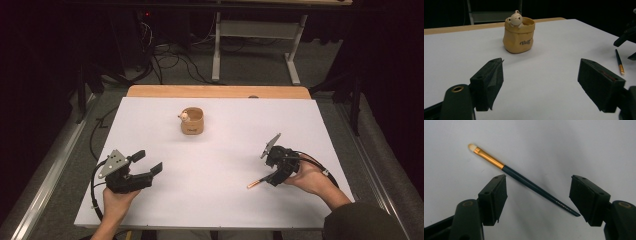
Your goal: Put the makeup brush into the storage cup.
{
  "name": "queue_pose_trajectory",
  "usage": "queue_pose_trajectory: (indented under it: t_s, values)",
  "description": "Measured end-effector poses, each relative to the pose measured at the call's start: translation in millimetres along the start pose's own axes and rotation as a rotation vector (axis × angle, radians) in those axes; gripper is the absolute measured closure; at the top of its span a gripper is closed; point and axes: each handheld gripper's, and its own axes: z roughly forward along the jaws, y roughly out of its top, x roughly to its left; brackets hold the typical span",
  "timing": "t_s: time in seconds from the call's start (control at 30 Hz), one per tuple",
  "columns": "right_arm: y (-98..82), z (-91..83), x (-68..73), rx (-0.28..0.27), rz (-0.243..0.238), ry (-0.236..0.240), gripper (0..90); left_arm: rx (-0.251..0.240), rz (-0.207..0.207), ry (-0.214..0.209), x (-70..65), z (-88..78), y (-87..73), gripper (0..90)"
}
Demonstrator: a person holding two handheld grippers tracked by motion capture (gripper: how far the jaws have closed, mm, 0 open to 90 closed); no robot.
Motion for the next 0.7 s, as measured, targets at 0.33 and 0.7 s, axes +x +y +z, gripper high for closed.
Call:
queue_pose_trajectory:
  t_s: [0.33, 0.7]
  values:
    - [1.0, 8.2, -0.3, 0.039, -0.002, 0.012, 33.1, -0.004, 0.001, 0.002, 0.7, -1.2, 0.4, 20.1]
    - [2.2, 13.6, -2.1, 0.061, 0.0, 0.029, 34.1, -0.005, 0.007, 0.003, 0.3, -1.6, 0.6, 19.0]
